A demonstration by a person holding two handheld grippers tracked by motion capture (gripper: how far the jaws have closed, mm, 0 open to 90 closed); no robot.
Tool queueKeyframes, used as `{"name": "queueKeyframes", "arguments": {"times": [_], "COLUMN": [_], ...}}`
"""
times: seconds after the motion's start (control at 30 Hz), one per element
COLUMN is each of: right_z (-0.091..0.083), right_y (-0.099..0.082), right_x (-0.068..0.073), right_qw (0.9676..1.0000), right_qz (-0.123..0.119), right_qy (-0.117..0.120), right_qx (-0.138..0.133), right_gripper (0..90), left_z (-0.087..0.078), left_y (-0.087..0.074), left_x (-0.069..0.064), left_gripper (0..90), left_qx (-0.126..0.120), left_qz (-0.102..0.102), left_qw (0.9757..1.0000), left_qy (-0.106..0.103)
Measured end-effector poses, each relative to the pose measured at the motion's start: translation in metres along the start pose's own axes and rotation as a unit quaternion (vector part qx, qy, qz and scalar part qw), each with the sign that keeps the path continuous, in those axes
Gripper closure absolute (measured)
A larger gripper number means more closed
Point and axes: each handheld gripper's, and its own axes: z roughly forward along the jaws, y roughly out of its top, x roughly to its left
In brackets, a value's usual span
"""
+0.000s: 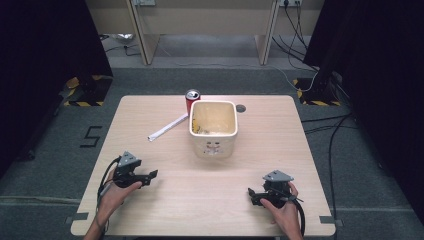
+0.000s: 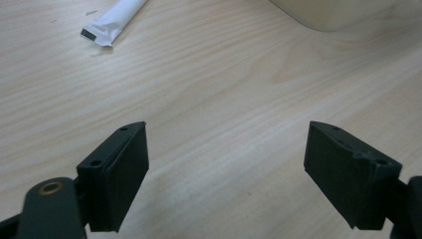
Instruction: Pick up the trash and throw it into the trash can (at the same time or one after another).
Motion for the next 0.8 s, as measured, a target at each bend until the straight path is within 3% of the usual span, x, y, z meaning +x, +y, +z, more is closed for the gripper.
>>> {"name": "queueKeyframes", "arguments": {"times": [0.43, 0.8], "right_z": [0.000, 0.000], "right_y": [0.000, 0.000], "right_x": [0.000, 0.000], "right_qw": [1.0000, 1.0000], "right_qz": [-0.001, -0.003], "right_qy": [0.001, 0.002], "right_qx": [0.000, 0.000], "right_gripper": [4.6, 4.5], "left_z": [0.023, 0.042], "left_y": [0.017, 0.037], "left_x": [0.030, 0.040], "left_gripper": [16.7, 17.0], "left_qx": [-0.003, -0.002], "left_qz": [-0.013, -0.007], "left_qw": [0.9999, 0.9999], "left_qy": [0.007, 0.013]}}
